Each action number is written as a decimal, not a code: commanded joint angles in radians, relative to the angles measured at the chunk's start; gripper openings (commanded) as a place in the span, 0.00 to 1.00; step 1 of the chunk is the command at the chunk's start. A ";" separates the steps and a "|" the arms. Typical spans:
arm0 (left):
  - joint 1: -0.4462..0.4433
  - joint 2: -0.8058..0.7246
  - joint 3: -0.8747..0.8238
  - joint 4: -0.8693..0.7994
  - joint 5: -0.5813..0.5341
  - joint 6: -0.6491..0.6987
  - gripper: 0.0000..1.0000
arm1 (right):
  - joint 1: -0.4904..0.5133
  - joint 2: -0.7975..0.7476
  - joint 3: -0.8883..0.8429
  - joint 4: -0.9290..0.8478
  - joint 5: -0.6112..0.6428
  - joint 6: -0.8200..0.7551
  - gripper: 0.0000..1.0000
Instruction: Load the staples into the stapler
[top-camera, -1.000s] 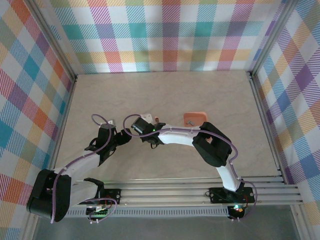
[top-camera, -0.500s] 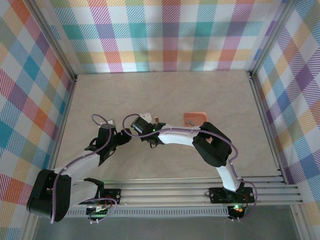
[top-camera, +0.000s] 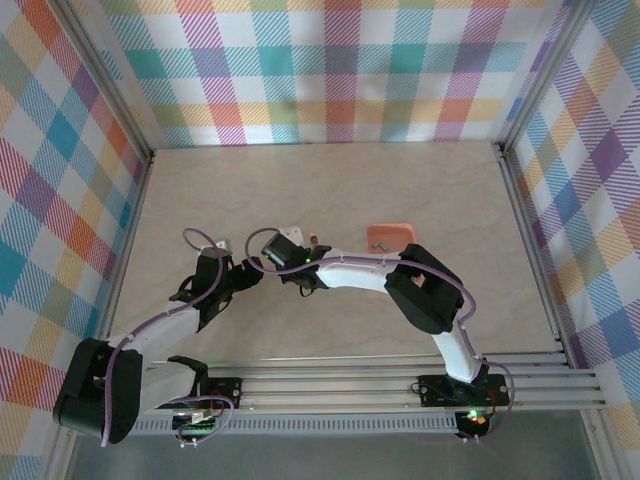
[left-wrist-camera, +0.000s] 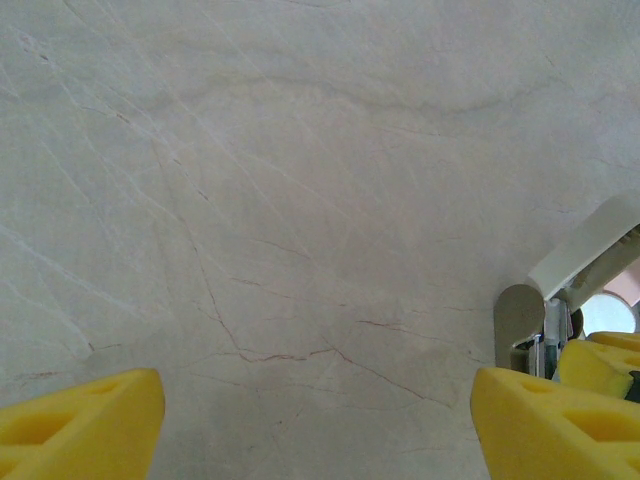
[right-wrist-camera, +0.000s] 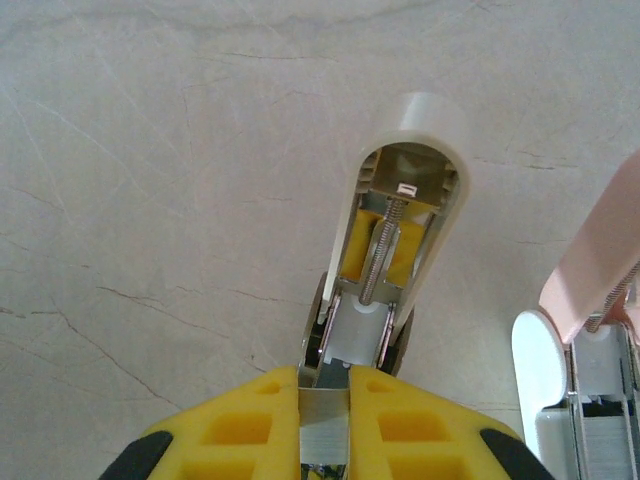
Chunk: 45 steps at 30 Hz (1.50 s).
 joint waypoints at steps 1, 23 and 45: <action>0.006 -0.015 -0.013 0.026 -0.009 0.013 0.80 | 0.005 0.017 0.002 -0.026 -0.002 0.029 0.15; 0.007 -0.013 -0.014 0.026 -0.007 0.012 0.80 | 0.005 0.037 0.019 -0.118 0.025 0.074 0.15; 0.007 -0.013 -0.015 0.031 -0.006 0.012 0.80 | 0.005 0.023 0.010 -0.087 0.019 0.039 0.18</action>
